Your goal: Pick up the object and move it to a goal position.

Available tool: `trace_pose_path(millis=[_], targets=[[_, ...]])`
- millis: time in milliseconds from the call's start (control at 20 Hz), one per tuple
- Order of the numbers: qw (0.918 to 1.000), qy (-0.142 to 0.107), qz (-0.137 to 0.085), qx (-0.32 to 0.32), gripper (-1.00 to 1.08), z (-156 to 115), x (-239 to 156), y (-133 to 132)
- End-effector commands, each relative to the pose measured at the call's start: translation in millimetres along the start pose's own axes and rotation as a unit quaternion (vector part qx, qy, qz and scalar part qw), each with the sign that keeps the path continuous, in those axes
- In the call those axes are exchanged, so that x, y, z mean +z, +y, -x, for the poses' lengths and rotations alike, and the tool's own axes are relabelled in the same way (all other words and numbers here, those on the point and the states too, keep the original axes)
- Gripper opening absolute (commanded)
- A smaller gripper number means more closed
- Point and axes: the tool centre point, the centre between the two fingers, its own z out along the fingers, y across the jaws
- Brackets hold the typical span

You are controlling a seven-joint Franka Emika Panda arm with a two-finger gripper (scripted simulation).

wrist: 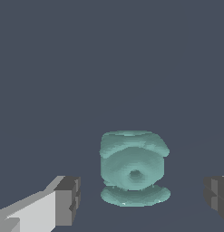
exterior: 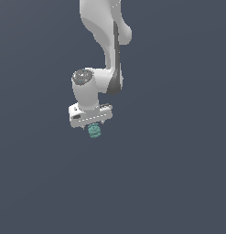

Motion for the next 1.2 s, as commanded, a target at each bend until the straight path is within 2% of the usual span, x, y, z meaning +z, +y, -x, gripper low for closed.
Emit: trace_pose_path(millis=[0,400,900,1150], targets=[[1.0000,-0.001,-0.001,-0.009,1.00,2.8,3.9,0.6],[0.9999,-0.001,-0.001,-0.012,1.00,4.2,8.5,1.0],[0.9999,-0.001,-0.001,-0.013,1.00,5.5,49.3,0.3],[0.9999,-0.001,-0.001,-0.014,1.00,4.8,56.1,0.8]])
